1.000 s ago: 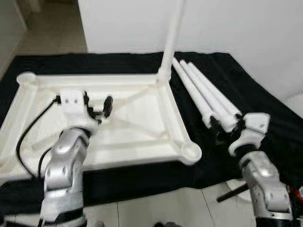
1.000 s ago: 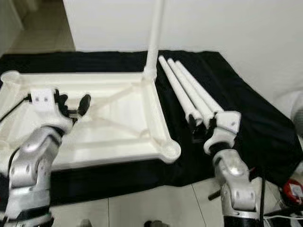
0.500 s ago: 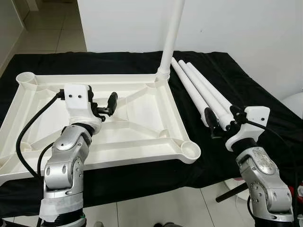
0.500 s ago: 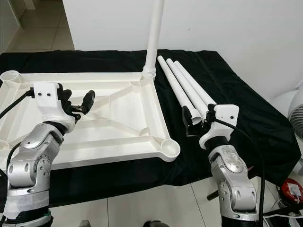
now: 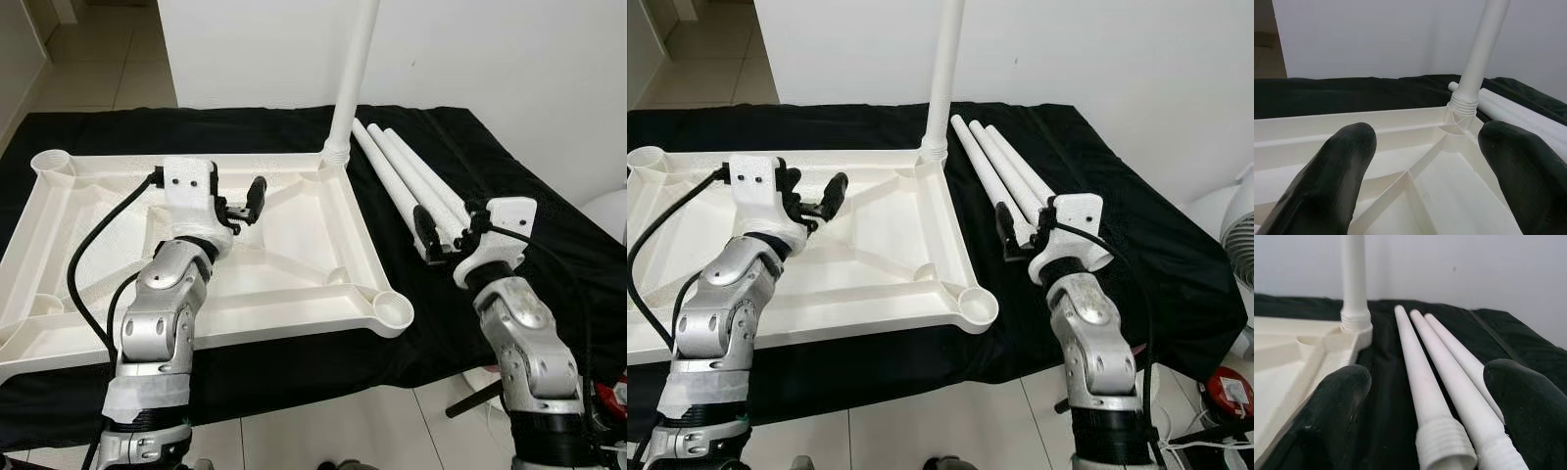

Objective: Building children table

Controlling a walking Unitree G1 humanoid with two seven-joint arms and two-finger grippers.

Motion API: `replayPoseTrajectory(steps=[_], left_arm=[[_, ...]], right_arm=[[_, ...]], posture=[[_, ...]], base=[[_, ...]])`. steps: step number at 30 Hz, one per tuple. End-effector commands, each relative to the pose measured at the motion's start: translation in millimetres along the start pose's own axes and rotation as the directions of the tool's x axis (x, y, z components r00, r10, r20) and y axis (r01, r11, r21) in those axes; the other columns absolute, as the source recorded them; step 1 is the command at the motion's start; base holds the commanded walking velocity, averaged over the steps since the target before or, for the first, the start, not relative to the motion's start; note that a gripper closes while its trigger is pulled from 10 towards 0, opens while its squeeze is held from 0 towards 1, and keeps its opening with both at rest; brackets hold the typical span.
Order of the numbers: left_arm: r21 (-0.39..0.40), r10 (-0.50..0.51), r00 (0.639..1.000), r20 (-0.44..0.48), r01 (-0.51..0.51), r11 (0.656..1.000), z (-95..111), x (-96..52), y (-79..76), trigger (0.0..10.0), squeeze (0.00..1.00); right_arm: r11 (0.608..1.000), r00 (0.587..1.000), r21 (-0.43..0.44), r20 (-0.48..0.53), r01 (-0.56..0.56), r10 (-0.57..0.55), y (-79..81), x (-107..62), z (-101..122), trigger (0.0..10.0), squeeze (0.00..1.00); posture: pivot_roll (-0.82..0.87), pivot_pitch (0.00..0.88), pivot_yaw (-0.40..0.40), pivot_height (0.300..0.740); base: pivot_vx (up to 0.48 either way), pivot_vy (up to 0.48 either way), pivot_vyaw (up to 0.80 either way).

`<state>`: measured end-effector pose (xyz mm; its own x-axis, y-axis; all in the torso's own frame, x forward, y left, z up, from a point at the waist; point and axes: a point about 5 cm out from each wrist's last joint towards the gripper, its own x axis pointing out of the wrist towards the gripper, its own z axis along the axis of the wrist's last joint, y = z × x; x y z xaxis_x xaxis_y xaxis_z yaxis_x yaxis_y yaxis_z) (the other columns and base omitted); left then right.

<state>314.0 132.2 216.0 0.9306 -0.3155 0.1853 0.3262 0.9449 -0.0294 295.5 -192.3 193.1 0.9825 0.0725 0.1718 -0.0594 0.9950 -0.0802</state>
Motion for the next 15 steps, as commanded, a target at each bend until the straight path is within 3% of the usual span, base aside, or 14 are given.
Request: replayPoseTrajectory(steps=[1,5,7,10,15], left_arm=[[-0.01,-0.004,1.0,-0.017,0.004,1.0,-5,1.0,-2.6,10.0,0.0],[0.039,-0.014,1.0,-0.017,0.015,0.999,-8,-0.8,-7.7,10.0,0.0],[0.095,-0.132,0.99,-0.047,0.136,0.986,-18,-6.5,-23.1,10.0,0.0],[0.114,-0.177,0.983,-0.057,0.182,0.977,-22,-8.0,-28.3,10.0,0.0],[0.123,-0.311,0.949,-0.06,0.316,0.941,-23,-9.8,-47.3,10.0,0.0]], right_arm=[[0.999,1.0,-0.038,-0.008,0.012,-0.013,-0.6,1.0,-4,10.0,0.0],[0.999,1.0,-0.039,-0.024,0.015,-0.016,0.1,3.1,-12,10.0,0.0],[1.0,0.998,0.006,-0.056,-0.001,0.002,-2.4,13.9,-21,10.0,0.0],[1.0,0.998,0.021,-0.063,-0.005,0.006,-3.8,18.5,-23,10.0,0.0],[0.998,0.995,0.002,-0.079,-0.06,0.06,-11.1,41.9,-30,10.0,0.0]], posture=[[0.01,0.068,-0.066,0.74],[0.01,0.07,-0.063,0.74],[0.0,0.079,-0.053,0.74],[0.0,0.08,-0.052,0.74],[0.0,0.104,-0.043,0.74]], base=[[0.0,0.0,0.0],[0.0,0.0,0.0],[0.0,0.0,0.0],[0.0,0.0,0.0],[0.0,0.0,0.0]])
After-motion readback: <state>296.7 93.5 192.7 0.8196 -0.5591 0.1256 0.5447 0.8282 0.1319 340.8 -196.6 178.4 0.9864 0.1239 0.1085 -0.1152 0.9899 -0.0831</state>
